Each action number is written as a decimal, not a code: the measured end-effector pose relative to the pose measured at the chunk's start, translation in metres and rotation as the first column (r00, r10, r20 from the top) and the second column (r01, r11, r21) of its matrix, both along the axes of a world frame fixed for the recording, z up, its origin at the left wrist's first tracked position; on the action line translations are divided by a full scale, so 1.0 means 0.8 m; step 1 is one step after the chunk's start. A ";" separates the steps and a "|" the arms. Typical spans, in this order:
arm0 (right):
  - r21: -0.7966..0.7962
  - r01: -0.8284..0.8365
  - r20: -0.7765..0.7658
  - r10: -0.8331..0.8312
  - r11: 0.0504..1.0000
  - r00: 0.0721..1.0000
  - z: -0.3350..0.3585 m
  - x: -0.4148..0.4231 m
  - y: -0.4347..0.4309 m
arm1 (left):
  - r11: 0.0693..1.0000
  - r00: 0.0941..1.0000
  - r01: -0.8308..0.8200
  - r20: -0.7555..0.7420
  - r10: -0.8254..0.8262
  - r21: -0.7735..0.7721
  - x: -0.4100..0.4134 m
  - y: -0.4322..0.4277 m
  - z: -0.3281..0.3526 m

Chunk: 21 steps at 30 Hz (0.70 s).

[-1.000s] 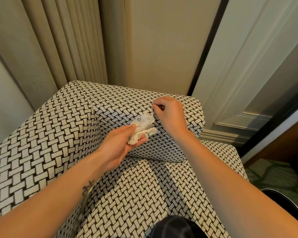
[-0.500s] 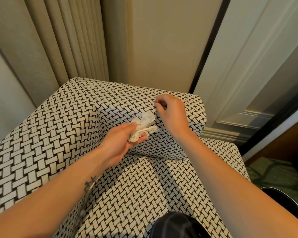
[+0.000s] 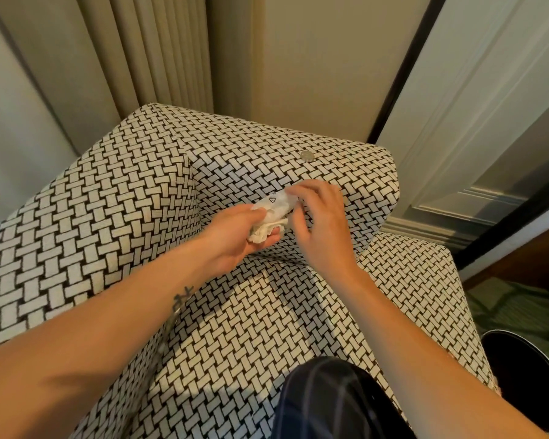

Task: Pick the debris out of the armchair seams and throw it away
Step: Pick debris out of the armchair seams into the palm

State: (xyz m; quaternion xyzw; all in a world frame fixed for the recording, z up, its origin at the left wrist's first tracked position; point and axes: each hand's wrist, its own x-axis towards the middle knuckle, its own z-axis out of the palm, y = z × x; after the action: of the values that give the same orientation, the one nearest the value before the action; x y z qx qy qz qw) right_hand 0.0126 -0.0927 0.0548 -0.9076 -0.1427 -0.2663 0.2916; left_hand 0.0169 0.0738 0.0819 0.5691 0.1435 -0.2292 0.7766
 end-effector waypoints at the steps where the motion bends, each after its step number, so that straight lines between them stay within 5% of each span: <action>1: 0.003 -0.032 -0.031 0.032 1.000 0.999 -0.003 -0.002 0.001 | 1.000 1.000 0.013 0.005 -0.013 0.024 0.000 0.000 -0.001; 10: 0.167 -0.136 -0.276 0.179 0.977 0.944 -0.027 -0.003 0.009 | 0.999 0.997 -0.034 -0.075 0.036 0.029 0.006 0.005 -0.014; 16: 0.294 -0.122 -0.399 0.238 0.948 0.885 -0.037 -0.001 0.020 | 0.969 0.988 -0.130 -0.055 0.145 0.209 0.007 0.009 -0.024; 21: 0.165 -0.088 -0.618 0.173 0.982 0.767 -0.066 0.007 0.029 | 0.901 0.922 -0.349 -0.077 0.379 0.258 0.013 0.017 -0.029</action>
State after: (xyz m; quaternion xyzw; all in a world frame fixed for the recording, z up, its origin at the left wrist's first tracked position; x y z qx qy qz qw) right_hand 0.0185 -0.0697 0.0019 -0.9119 -0.0828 0.0647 0.3968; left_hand 0.0275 0.0877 0.0586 0.6060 0.3224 -0.0958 0.7209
